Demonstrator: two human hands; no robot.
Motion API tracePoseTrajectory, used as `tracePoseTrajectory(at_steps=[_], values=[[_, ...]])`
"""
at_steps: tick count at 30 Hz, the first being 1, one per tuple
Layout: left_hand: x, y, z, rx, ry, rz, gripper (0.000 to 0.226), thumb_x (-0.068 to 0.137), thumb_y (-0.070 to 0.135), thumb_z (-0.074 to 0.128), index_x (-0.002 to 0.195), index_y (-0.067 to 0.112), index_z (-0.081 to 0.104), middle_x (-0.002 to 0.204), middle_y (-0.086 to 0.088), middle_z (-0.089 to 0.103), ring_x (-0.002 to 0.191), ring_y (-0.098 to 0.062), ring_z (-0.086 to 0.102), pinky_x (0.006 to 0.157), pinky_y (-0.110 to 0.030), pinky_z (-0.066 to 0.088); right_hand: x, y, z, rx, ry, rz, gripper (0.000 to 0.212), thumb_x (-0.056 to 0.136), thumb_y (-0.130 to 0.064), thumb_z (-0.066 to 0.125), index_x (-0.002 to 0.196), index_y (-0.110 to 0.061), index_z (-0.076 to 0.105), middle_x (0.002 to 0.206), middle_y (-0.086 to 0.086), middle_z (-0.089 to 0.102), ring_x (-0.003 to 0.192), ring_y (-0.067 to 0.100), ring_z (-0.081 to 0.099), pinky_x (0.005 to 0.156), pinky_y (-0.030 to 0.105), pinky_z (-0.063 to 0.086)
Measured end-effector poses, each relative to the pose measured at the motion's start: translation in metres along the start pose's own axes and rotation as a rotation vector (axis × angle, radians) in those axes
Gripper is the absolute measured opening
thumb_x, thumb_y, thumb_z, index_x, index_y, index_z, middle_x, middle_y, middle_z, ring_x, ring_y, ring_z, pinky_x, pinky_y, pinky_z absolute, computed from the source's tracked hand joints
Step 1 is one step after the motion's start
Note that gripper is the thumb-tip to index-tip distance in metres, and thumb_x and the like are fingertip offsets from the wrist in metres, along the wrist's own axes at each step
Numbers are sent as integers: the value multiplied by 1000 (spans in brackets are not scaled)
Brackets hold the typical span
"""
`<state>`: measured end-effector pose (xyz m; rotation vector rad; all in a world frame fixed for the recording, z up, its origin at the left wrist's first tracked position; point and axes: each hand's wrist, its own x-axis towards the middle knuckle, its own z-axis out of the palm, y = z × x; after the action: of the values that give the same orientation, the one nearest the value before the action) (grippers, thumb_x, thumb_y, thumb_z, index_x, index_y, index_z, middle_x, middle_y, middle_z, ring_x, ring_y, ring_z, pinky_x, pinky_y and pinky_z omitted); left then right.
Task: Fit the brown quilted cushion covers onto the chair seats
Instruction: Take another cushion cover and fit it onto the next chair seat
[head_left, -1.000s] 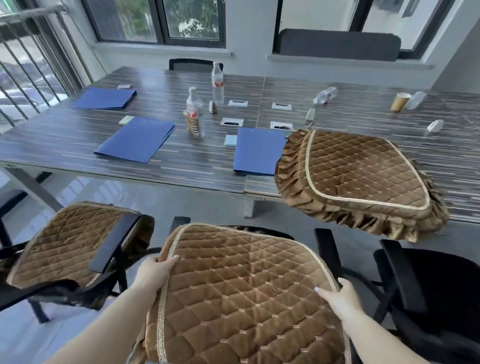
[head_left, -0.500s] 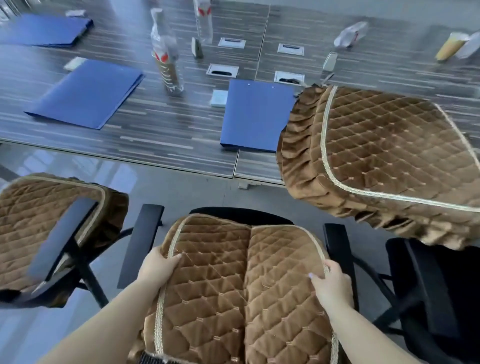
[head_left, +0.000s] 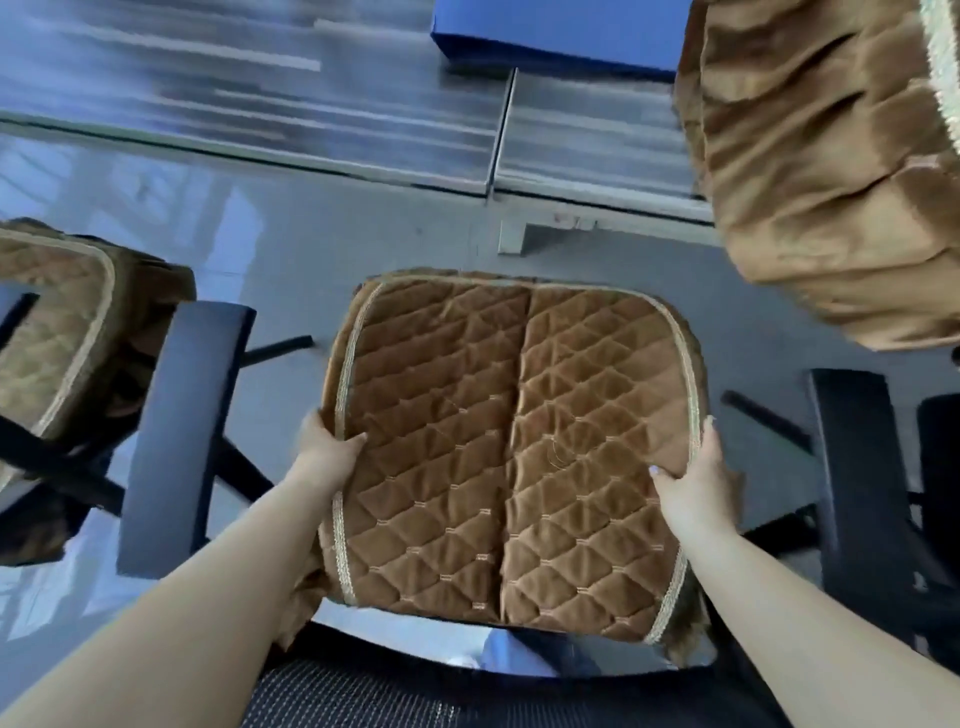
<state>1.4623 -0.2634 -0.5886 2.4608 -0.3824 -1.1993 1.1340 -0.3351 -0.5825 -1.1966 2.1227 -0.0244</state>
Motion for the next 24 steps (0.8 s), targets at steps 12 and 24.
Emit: tracePoseTrajectory(at_steps=[12, 24], values=[[19, -55, 30, 167, 50, 37, 60, 84, 18, 70, 135, 6, 40, 136, -20, 51, 124, -39, 48, 102, -48, 41, 3, 48, 34, -83, -58, 36, 82, 90, -21, 62, 150, -34, 7, 129, 23, 41, 97, 38, 56, 77, 40, 47], [20, -60, 30, 213, 69, 56, 80, 79, 31, 73, 144, 12, 31, 143, -19, 43, 132, -39, 38, 108, -52, 35, -5, 48, 48, -34, 67, 41, 81, 84, -20, 68, 150, -18, 21, 142, 23, 37, 130, 36, 35, 103, 47, 37]])
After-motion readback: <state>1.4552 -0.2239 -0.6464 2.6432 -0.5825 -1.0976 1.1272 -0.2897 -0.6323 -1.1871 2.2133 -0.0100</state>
